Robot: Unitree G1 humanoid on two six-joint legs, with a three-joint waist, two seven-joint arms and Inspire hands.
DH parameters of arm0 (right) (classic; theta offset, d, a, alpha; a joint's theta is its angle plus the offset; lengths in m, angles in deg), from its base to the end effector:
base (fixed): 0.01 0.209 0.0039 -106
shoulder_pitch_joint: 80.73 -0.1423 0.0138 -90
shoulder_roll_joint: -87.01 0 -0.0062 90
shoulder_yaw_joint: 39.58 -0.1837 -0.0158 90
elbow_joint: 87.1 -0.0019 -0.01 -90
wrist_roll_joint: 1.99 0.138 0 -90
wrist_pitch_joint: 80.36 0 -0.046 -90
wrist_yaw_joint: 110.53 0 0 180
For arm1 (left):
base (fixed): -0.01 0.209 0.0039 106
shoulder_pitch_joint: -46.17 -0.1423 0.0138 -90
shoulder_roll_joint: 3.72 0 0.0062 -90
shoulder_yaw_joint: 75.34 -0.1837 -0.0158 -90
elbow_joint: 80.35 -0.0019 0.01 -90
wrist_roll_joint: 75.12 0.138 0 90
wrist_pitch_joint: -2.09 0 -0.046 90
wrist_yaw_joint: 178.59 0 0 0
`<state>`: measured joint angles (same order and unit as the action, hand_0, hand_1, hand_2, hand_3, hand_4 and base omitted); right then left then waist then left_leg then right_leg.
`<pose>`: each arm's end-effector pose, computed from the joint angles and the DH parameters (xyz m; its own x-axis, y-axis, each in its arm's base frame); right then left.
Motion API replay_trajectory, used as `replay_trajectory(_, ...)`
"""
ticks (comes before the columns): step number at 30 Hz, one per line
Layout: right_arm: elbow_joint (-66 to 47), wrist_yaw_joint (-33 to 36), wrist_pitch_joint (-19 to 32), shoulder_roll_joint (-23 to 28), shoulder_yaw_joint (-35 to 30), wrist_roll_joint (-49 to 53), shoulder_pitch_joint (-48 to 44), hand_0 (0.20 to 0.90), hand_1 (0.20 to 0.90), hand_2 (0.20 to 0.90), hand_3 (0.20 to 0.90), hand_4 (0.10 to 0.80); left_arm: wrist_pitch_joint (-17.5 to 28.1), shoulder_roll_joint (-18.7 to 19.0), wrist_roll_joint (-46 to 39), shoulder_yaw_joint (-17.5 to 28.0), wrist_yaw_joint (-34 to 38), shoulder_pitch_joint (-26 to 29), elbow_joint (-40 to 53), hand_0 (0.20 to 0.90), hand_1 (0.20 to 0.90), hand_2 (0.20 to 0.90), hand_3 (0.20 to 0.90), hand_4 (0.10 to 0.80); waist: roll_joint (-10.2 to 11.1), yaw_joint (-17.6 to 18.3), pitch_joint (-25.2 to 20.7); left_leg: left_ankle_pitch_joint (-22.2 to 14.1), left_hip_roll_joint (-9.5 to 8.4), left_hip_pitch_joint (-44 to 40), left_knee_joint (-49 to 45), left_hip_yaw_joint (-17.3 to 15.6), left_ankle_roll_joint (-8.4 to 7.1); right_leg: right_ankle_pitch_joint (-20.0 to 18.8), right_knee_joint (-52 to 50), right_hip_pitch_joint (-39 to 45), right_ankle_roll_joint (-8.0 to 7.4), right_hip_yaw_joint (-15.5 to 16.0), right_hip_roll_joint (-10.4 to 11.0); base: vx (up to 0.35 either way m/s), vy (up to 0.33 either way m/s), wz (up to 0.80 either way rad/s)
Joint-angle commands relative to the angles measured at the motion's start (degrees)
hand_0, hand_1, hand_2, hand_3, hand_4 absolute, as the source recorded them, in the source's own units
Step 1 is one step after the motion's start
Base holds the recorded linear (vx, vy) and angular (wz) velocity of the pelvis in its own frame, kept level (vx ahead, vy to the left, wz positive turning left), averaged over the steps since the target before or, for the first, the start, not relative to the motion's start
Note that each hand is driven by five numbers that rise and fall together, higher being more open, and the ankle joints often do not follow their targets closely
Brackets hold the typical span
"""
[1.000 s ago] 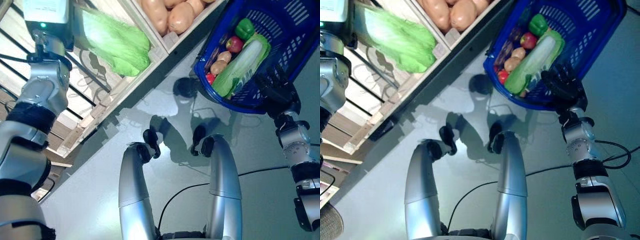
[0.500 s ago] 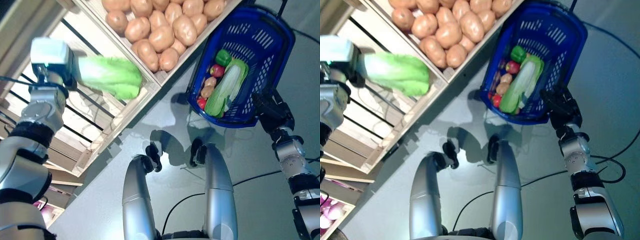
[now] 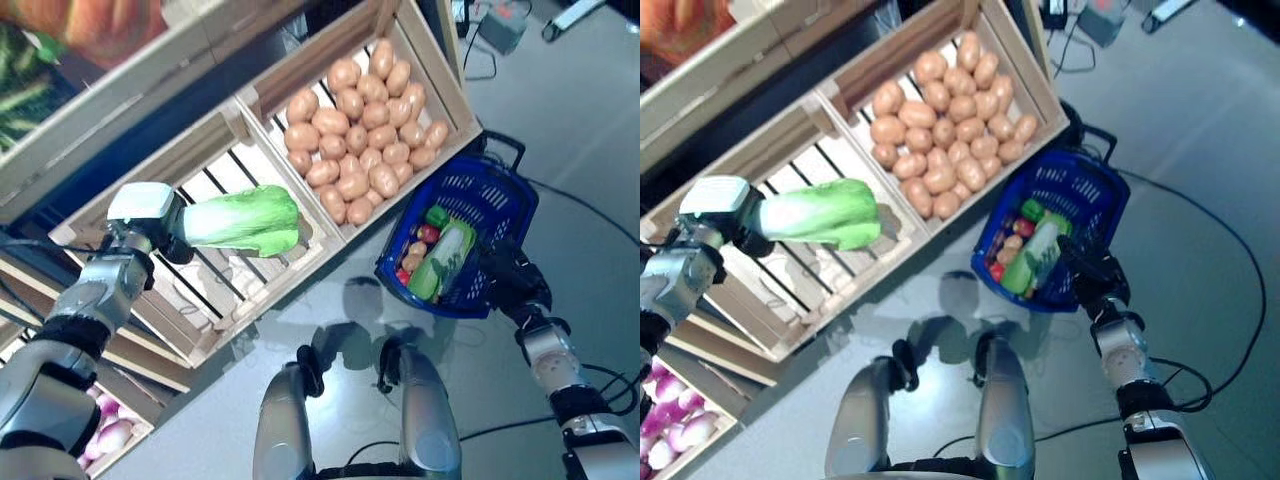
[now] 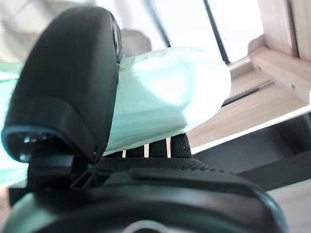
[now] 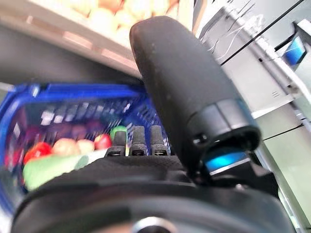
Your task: Put vegetables into the basket
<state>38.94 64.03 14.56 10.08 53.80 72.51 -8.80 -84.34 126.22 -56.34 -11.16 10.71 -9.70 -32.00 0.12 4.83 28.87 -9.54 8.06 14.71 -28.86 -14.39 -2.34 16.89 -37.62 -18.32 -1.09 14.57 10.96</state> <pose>0.2498 -0.2703 0.0367 0.9761 -0.1624 -0.1443 0.2170 0.6972 0.6832 0.2773 0.3318 0.1331 0.9809 0.1941 0.0084 -0.0351 0.1345 0.9903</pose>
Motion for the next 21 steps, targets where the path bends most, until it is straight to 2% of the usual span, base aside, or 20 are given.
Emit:
replay_trajectory(1, -4.6, -2.1, 2.7, -2.2, -3.6, -3.4, 3.9, 0.9, 0.9, 0.9, 0.9, 0.8, 2.9, -0.7, -9.6, 10.0, 1.4, -6.3, 4.1, 0.3, 0.3, 0.3, 0.3, 0.4, -1.5, -1.3, -14.2, -2.5, -4.45, -9.1, 7.6, -1.7, 1.78, -3.6, 15.9, 13.0, -0.75, 0.7, -1.6, 0.203, -0.042, 0.02)
replay_trajectory(5, -8.9, -2.8, 2.8, -6.6, -1.8, -10.1, 7.7, 0.9, 0.9, 0.9, 0.9, 0.8, 6.1, -9.4, -21.6, 16.3, -2.0, -13.9, 8.4, 0.3, 0.3, 0.3, 0.3, 0.4, -1.8, -1.9, -18.2, 0.0, -5.87, -16.3, 16.8, -1.4, 1.66, -6.0, 24.9, 20.4, -1.5, 1.6, -3.3, 0.123, -0.029, 0.09)
replay_trajectory(8, -11.8, -5.1, 3.4, -8.9, -0.3, -11.7, 9.6, 0.9, 0.9, 0.9, 0.9, 0.8, 7.8, -14.0, -25.9, 18.1, -3.6, -16.9, 10.5, 0.3, 0.3, 0.3, 0.3, 0.4, -1.7, -2.0, -19.8, 1.7, -6.34, -18.9, 21.5, -1.0, 1.58, -7.8, 29.1, 22.8, -1.98, 1.6, -4.2, 0.025, -0.034, 0.13)
replay_trajectory(10, -13.6, -5.9, 3.3, -9.8, 0.5, -12.5, 10.4, 0.9, 0.9, 0.9, 0.9, 0.8, 8.4, -15.6, -27.4, 18.4, -4.0, -17.7, 11.8, 0.3, 0.3, 0.3, 0.3, 0.4, -1.6, -2.0, -20.5, 2.5, -6.53, -19.9, 23.6, -0.8, 1.57, -8.7, 31.1, 23.7, -2.18, 1.5, -4.6, 0.017, -0.033, 0.09)
replay_trajectory(13, -17.1, -10.1, 2.9, -12.0, 3.4, -16.5, 11.7, 0.9, 0.9, 0.9, 0.9, 0.8, 9.8, -20.3, -33.4, 19.4, -6.1, -19.5, 15.2, 0.3, 0.3, 0.3, 0.3, 0.4, -1.5, -2.3, -21.9, 4.7, -6.89, -22.8, 29.5, -0.3, 1.34, -11.0, 36.3, 26.3, -2.67, 1.7, -5.5, 0.02, -0.042, 0.06)
replay_trajectory(18, -20.5, -14.8, 1.6, -12.3, 6.5, -20.7, 10.9, 0.9, 0.9, 0.9, 0.9, 0.8, 11.4, -23.4, -31.8, 18.6, -4.7, -19.6, 18.7, 0.3, 0.3, 0.3, 0.3, 0.4, -1.0, -2.8, -22.9, 6.2, -7.09, -24.6, 33.9, -0.1, 1.07, -13.2, 41.1, 28.3, -3.0, 2.6, -6.2, 0.004, -0.038, 0.01)
replay_trajectory(21, -22.3, -17.3, 0.6, -12.1, 8.4, -21.0, 9.4, 0.9, 0.9, 0.9, 0.9, 0.8, 12.1, -25.7, -30.3, 17.3, -4.3, -18.8, 21.4, 0.3, 0.3, 0.3, 0.3, 0.4, -0.2, -3.4, -23.4, 5.8, -7.22, -24.4, 33.9, 0.5, 1.04, -13.9, 42.6, 28.8, -3.08, 3.2, -6.5, -0.014, -0.059, 0.05)
